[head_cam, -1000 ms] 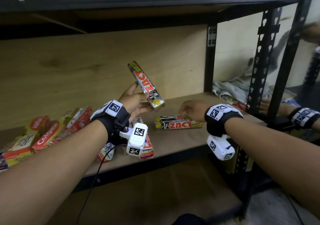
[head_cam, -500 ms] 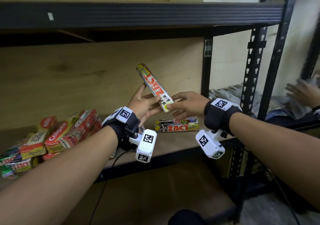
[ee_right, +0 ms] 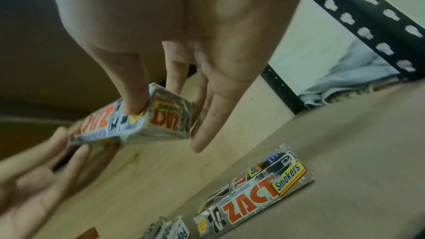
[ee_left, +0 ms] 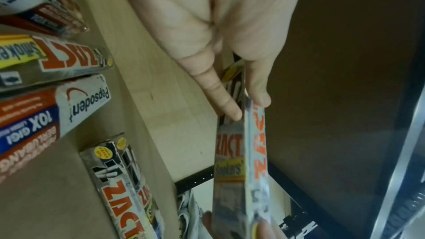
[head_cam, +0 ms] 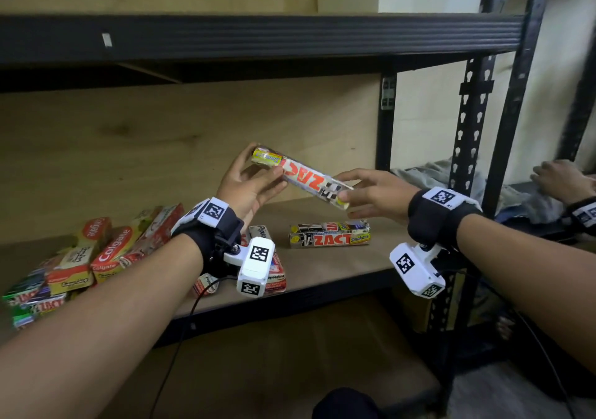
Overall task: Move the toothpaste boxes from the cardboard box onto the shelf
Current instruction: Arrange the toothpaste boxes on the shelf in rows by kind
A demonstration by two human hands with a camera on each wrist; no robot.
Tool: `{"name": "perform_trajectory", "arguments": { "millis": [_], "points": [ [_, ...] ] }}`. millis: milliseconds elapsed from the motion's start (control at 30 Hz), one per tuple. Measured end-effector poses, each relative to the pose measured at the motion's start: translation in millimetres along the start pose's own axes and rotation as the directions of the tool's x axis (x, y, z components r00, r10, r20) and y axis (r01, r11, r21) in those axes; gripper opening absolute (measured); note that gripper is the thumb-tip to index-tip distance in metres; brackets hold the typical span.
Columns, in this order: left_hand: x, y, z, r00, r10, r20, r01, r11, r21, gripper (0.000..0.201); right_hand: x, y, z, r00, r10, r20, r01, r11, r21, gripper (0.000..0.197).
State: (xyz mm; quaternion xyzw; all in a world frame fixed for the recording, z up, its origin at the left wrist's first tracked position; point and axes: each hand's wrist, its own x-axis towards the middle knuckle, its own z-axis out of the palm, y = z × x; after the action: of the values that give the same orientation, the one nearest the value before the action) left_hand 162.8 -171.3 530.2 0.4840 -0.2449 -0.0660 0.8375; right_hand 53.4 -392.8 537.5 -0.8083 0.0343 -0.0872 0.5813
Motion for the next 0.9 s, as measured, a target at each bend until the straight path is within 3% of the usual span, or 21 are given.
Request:
{"name": "perform_trajectory", "arguments": {
  "millis": [100,267,467,567,633,700,767,833,900],
  "points": [
    [0,-5,-10,0.998,-0.056,-0.004,0.056,0.992,0.117,0.055,-3,6,-6,0.995,0.088,0.043,-0.095,0.976,0.198,0.031],
    [-1,-15,-23,0.983,-0.177,-0.039,0.182,0.96,0.212,0.032,-8,19,-18,0.982,0.191,-0.005,-0.179,0.931,0.318,0.03],
    [1,-24,-18,0.977,-0.197,-0.077,0.21,0.952,0.222,0.043,-9,28,-17,0.973,0.231,-0.002,-0.219,0.924,0.314,0.029],
    [2,-26,-13,0.963,-0.24,-0.124,0.265,0.927,0.265,0.048,-7,31,-19,0.985,0.169,0.024,-0.17,0.963,0.211,0.044],
    [1,-28,-10,0.949,-0.276,-0.154,0.313,0.888,0.337,0.049,-6,34,-20,0.99,0.142,0.014,-0.143,0.99,0.021,0.061],
    [0,-31,-7,0.937,-0.308,-0.163,0.348,0.856,0.381,0.051,-7,34,-15,0.988,0.15,-0.02,-0.151,0.971,-0.187,0.063],
    [0,-34,-4,0.929,-0.345,-0.135,0.369,0.823,0.432,0.061,-4,37,-12,0.983,0.173,-0.051,-0.181,0.945,-0.272,0.057],
    [-2,-33,0,0.916,-0.392,-0.085,0.36,0.709,0.606,0.058,-2,39,-11,0.982,0.175,-0.067,-0.188,0.918,-0.349,0.051],
    [0,-33,2,0.903,-0.429,-0.014,0.236,0.47,0.851,0.043,0,41,-12,0.985,0.162,-0.056,-0.169,0.867,-0.469,0.052]
  ]
}}
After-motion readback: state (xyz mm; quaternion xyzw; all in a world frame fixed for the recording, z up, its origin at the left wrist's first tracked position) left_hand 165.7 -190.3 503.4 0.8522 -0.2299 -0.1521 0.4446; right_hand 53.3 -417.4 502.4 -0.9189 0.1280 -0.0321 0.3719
